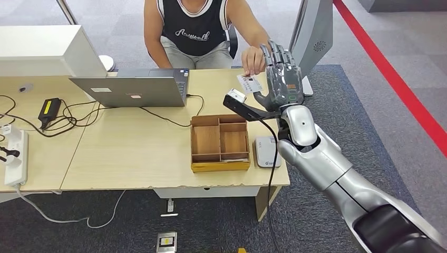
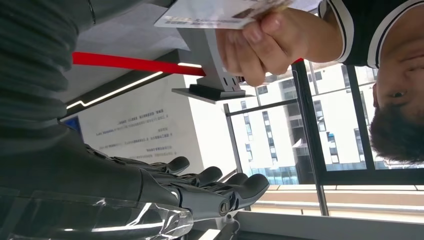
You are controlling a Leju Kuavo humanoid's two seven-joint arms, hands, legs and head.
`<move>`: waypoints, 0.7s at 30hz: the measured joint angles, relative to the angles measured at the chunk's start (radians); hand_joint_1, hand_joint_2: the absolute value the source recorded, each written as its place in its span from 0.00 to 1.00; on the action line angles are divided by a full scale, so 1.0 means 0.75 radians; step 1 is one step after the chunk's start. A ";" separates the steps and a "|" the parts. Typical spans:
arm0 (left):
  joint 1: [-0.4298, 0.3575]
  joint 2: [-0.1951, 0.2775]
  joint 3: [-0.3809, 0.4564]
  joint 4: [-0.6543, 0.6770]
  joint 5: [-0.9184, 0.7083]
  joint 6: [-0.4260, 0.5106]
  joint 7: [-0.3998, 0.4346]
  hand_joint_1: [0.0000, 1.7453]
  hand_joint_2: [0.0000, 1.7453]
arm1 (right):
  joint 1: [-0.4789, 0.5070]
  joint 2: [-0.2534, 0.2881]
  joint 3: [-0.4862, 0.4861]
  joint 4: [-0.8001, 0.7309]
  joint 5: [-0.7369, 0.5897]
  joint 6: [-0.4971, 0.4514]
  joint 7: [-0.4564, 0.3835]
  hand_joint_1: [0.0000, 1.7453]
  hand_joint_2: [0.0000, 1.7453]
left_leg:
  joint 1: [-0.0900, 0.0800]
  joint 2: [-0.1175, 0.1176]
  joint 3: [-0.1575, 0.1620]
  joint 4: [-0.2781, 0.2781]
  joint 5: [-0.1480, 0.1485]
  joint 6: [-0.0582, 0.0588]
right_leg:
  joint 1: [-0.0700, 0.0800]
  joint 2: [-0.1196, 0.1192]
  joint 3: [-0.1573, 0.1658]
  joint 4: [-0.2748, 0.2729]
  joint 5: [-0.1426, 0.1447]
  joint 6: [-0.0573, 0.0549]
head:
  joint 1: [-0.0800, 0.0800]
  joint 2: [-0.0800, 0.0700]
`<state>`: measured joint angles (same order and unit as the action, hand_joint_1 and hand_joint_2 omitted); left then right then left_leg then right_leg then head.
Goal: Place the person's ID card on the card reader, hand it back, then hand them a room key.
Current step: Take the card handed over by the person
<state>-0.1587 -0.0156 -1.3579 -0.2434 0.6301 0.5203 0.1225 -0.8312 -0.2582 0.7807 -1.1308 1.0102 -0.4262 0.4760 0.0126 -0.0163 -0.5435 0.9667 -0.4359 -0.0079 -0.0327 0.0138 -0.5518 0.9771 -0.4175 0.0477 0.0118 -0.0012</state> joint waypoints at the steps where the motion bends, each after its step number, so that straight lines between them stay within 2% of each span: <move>1: 0.000 0.000 0.000 0.000 -0.001 0.000 -0.001 0.00 0.00 | -0.004 0.002 0.006 0.008 -0.008 -0.004 0.001 0.00 1.00 | 0.000 0.000 0.000 0.000 0.000 0.000 | 0.000 0.000 0.000 0.000 0.000 0.000 | 0.000 0.000; 13: 0.000 0.000 0.000 0.000 -0.006 0.001 -0.005 0.00 0.00 | -0.021 0.011 0.063 0.067 -0.057 -0.048 0.007 0.01 1.00 | 0.000 0.000 0.000 0.000 0.000 0.000 | 0.000 0.000 0.000 0.000 0.000 0.000 | 0.000 0.000; 14: 0.000 0.000 0.000 0.000 -0.006 0.001 -0.005 0.00 0.00 | -0.022 0.012 0.066 0.070 -0.058 -0.049 0.007 0.12 1.00 | 0.000 0.000 0.000 0.000 0.000 0.000 | 0.000 0.000 0.000 0.000 0.000 0.000 | 0.000 0.000; 17: 0.000 0.000 0.000 0.000 -0.006 0.001 -0.005 0.00 0.00 | -0.023 0.015 0.074 0.081 -0.063 -0.061 0.005 0.85 1.00 | 0.000 0.000 0.000 0.000 0.000 0.000 | 0.000 0.000 0.000 0.000 0.000 0.000 | 0.000 0.000; 18: 0.000 0.000 0.000 0.000 -0.006 0.001 -0.005 0.00 0.00 | -0.024 0.016 0.076 0.084 -0.066 -0.070 0.003 0.98 1.00 | 0.000 0.000 0.000 0.000 0.000 0.000 | 0.000 0.000 0.000 0.000 0.000 0.000 | 0.000 0.000; 21: 0.001 0.000 0.000 0.000 -0.007 0.003 -0.005 0.00 0.00 | -0.026 0.021 0.082 0.094 -0.082 -0.101 -0.006 1.00 1.00 | 0.000 0.000 0.000 0.000 0.000 0.000 | 0.000 0.000 0.000 0.000 0.000 0.000 | 0.000 0.000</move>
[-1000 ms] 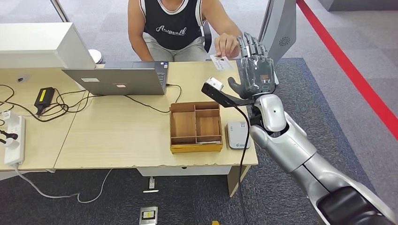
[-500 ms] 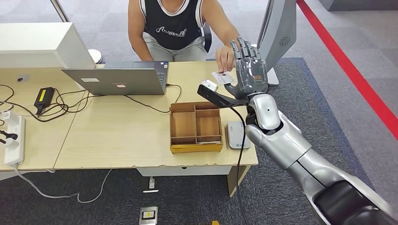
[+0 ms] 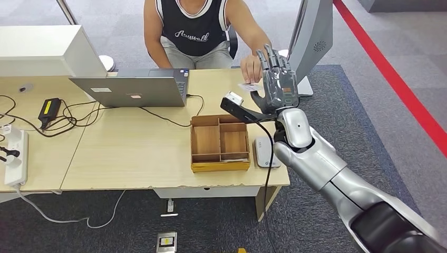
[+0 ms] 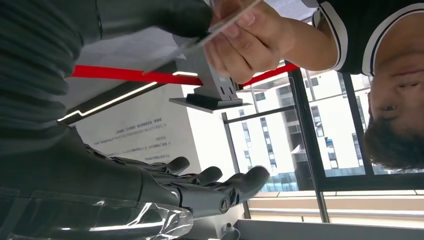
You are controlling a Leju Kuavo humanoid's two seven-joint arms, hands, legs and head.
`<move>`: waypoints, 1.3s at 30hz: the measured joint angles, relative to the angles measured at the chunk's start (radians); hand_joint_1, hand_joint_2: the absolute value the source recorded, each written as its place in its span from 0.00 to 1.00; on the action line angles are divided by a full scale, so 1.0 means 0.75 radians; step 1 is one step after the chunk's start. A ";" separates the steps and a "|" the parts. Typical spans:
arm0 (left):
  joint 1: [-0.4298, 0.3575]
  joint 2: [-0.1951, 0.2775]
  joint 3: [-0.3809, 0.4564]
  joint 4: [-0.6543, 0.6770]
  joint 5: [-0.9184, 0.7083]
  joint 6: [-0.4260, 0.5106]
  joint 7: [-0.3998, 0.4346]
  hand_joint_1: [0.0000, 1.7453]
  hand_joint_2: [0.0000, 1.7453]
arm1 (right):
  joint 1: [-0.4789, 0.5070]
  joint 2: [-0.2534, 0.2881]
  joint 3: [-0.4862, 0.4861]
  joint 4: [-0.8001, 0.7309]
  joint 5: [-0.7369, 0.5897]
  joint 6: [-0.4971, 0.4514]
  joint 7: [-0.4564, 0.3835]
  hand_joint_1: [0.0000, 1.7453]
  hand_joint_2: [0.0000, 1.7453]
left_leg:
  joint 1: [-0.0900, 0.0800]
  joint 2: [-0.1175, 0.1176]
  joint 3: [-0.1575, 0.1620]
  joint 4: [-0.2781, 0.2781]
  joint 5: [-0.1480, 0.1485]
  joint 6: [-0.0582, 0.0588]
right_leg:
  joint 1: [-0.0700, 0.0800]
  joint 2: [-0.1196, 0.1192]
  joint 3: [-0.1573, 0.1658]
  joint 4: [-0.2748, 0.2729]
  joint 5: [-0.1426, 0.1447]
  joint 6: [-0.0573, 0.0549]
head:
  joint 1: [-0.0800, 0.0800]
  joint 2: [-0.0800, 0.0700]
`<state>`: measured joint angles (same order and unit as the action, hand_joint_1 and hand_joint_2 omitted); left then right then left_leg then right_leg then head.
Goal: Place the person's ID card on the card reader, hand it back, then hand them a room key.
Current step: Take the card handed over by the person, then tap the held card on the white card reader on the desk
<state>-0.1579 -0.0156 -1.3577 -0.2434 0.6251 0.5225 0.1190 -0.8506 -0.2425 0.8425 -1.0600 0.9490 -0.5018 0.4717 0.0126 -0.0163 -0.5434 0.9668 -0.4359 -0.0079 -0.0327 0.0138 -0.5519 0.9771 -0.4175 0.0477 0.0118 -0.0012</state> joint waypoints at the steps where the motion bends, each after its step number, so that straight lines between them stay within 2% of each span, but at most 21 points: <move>1: 0.000 0.000 0.000 0.000 0.000 0.001 0.000 0.00 0.00 | 0.000 0.001 0.002 0.003 -0.004 -0.006 -0.003 1.00 1.00 | 0.000 0.000 0.000 0.000 0.000 0.000 | 0.000 0.000 0.000 0.000 0.000 0.000 | 0.000 0.000; 32: 0.000 0.001 0.000 0.000 -0.011 0.002 0.000 0.00 0.00 | -0.003 0.006 0.020 0.013 -0.044 -0.010 -0.015 1.00 1.00 | 0.000 0.000 0.000 0.000 0.000 0.000 | 0.000 0.000 0.000 0.000 0.000 0.000 | 0.000 0.000; 39: 0.021 0.002 0.002 0.000 0.020 0.028 -0.015 0.00 0.00 | 0.037 -0.010 0.022 0.011 -0.110 -0.013 -0.036 1.00 1.00 | 0.000 0.000 0.000 0.000 0.000 0.000 | 0.000 0.000 0.000 0.000 0.000 0.000 | 0.000 0.000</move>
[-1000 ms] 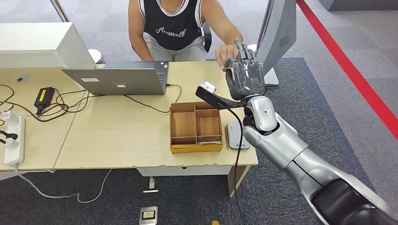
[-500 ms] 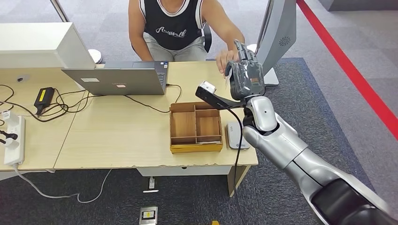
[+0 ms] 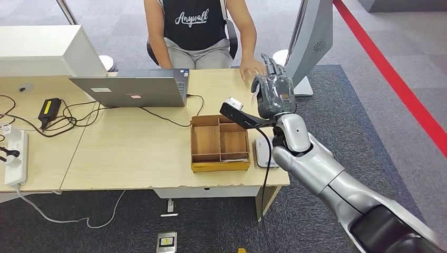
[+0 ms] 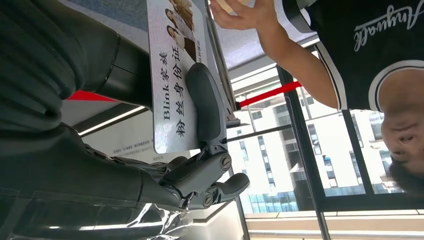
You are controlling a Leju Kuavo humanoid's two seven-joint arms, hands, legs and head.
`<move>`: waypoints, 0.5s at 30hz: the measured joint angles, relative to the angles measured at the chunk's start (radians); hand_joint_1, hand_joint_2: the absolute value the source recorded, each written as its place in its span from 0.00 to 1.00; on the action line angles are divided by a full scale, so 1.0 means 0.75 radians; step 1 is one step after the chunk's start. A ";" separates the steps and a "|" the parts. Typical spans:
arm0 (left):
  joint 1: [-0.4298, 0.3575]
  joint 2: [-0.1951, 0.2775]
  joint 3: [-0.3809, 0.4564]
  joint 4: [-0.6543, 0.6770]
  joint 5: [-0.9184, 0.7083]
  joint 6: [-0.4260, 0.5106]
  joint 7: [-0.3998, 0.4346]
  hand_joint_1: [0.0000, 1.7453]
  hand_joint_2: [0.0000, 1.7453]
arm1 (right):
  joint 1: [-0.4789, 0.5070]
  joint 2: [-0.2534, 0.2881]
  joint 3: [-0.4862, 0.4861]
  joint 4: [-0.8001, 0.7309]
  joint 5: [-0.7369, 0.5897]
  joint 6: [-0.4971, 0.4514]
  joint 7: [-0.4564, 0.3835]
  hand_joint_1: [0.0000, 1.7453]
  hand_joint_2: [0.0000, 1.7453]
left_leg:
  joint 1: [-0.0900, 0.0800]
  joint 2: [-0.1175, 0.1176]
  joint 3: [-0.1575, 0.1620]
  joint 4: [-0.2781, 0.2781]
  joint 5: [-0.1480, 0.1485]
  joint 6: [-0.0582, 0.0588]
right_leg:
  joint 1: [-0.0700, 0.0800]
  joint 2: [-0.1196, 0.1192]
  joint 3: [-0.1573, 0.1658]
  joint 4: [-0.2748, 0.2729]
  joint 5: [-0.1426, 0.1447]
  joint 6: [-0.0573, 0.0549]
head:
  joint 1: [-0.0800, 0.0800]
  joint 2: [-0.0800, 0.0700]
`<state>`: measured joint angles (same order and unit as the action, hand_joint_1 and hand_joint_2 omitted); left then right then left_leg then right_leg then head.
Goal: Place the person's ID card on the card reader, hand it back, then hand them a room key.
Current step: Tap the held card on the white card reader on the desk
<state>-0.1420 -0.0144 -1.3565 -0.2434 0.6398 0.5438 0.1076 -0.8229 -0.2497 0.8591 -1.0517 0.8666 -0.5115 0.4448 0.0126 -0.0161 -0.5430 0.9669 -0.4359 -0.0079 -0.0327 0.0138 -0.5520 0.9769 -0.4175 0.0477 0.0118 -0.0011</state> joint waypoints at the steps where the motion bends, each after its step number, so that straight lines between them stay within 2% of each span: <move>1: 0.005 0.000 0.000 0.000 0.002 0.002 -0.002 0.00 0.00 | 0.007 -0.003 0.000 0.000 -0.003 0.000 -0.001 1.00 1.00 | 0.000 0.000 0.000 0.000 0.000 0.000 | 0.000 0.000 0.000 0.000 0.000 0.000 | 0.000 0.000; 7: 0.015 0.001 0.005 0.000 0.026 0.015 -0.005 0.00 0.00 | 0.048 -0.036 -0.004 0.000 -0.047 -0.008 0.015 1.00 1.00 | 0.000 0.000 0.000 0.000 0.000 0.000 | 0.000 0.000 0.000 0.000 0.000 0.000 | 0.000 0.000; 15: 0.023 0.001 0.011 0.000 0.039 0.021 -0.006 0.00 0.00 | 0.173 -0.116 -0.038 0.009 -0.153 -0.038 0.042 1.00 1.00 | 0.000 0.000 0.000 0.000 0.000 0.000 | 0.000 0.000 0.000 0.000 0.000 0.000 | 0.000 0.000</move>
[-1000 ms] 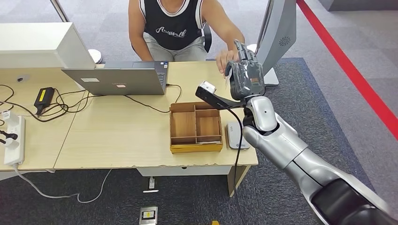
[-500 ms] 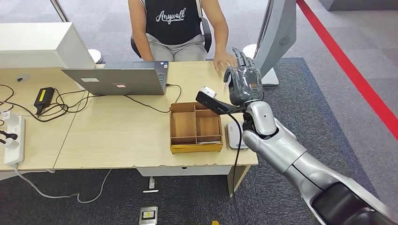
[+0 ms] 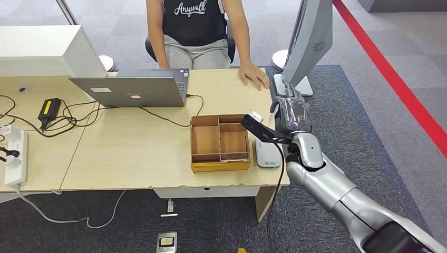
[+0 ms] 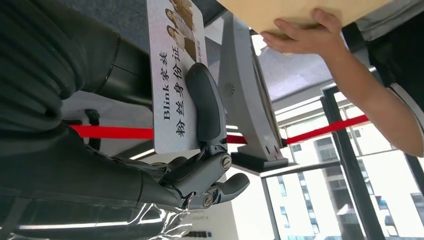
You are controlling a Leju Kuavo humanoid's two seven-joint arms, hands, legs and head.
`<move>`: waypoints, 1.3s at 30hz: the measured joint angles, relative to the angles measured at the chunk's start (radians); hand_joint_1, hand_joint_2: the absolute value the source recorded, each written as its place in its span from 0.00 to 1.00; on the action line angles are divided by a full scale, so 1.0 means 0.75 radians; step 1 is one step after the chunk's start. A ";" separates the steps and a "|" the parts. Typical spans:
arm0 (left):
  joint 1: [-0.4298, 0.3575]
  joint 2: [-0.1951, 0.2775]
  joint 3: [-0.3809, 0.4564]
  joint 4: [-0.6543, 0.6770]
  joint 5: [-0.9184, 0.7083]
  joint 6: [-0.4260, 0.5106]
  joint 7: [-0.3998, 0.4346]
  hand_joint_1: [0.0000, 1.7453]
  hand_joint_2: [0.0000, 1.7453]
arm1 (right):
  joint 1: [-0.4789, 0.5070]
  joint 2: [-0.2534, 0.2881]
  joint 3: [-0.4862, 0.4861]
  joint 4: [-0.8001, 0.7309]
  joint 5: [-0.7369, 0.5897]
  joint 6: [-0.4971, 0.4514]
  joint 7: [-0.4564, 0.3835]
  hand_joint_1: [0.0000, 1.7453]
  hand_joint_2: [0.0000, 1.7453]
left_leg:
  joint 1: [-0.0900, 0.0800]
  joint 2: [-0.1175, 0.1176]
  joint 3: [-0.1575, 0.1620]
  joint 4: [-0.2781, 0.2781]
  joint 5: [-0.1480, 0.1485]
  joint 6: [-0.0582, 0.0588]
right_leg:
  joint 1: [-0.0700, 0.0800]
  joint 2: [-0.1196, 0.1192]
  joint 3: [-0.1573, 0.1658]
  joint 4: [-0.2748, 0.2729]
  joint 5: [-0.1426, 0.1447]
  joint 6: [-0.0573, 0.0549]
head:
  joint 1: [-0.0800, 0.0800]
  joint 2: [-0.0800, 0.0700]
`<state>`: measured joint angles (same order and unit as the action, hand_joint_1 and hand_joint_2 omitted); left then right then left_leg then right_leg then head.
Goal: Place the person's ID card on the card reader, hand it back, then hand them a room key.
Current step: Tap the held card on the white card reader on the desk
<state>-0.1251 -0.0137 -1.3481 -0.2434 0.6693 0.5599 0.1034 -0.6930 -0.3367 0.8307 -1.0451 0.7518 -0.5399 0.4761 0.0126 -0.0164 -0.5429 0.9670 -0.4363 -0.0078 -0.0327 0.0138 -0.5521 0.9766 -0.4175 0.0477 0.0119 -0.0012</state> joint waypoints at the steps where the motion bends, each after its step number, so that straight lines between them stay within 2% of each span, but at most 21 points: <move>1: 0.000 0.000 0.000 0.000 -0.001 0.004 0.000 0.00 0.00 | 0.014 -0.007 -0.004 0.005 -0.013 -0.003 0.000 1.00 1.00 | 0.000 0.000 0.000 0.000 0.000 0.000 | 0.000 0.000 0.000 0.000 0.000 0.000 | 0.000 0.000; 12: 0.000 -0.001 0.000 0.000 -0.005 0.014 0.002 0.00 0.00 | 0.104 -0.035 -0.027 0.085 -0.086 0.007 -0.002 1.00 1.00 | 0.000 0.000 0.000 0.000 0.000 0.000 | 0.000 0.000 0.000 0.000 0.000 0.000 | 0.000 0.000; 39: 0.000 -0.001 0.000 -0.003 -0.029 0.012 0.002 0.00 0.00 | 0.115 0.054 -0.026 0.298 -0.158 0.007 -0.072 1.00 1.00 | 0.000 0.000 0.000 0.000 0.000 0.000 | 0.000 0.000 0.000 0.000 0.000 0.000 | 0.000 0.000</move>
<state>-0.1253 -0.0142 -1.3481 -0.2456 0.6475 0.5688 0.1050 -0.6067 -0.2961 0.8115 -0.8217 0.6336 -0.5345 0.4223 0.0127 -0.0162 -0.5432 0.9669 -0.4364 -0.0079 -0.0326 0.0139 -0.5520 0.9768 -0.4175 0.0476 0.0118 -0.0011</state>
